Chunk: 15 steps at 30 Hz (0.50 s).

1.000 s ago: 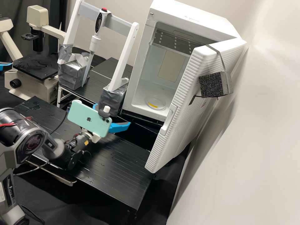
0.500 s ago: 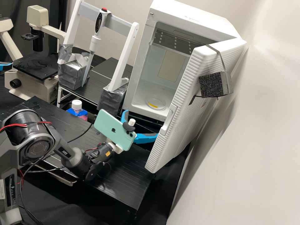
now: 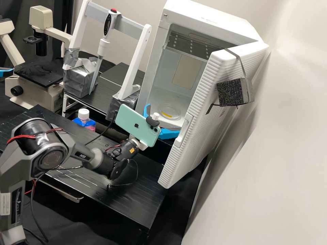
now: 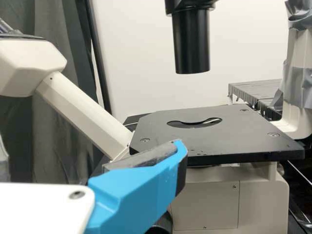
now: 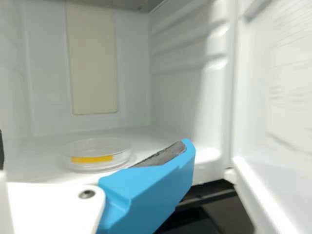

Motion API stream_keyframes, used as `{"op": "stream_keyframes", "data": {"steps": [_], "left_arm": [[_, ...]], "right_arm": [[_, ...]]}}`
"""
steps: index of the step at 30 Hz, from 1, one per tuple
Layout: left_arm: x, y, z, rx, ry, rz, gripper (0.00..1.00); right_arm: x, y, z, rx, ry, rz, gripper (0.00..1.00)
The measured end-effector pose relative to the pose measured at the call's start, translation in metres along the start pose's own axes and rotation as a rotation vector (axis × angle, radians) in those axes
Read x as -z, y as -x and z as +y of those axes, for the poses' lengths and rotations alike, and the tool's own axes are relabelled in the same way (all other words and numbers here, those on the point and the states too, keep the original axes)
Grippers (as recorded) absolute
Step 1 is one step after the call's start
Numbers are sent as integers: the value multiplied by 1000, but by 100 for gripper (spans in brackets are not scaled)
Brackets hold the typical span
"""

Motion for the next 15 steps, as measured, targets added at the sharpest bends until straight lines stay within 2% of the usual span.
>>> {"op": "stream_keyframes", "data": {"steps": [3,15], "left_arm": [[0,0,0,0,0,0,100],[0,0,0,0,0,0,100]], "right_arm": [[-1,-12,-9,37,-16,-7,100],[-21,-51,-26,91,-15,-70,100]]}}
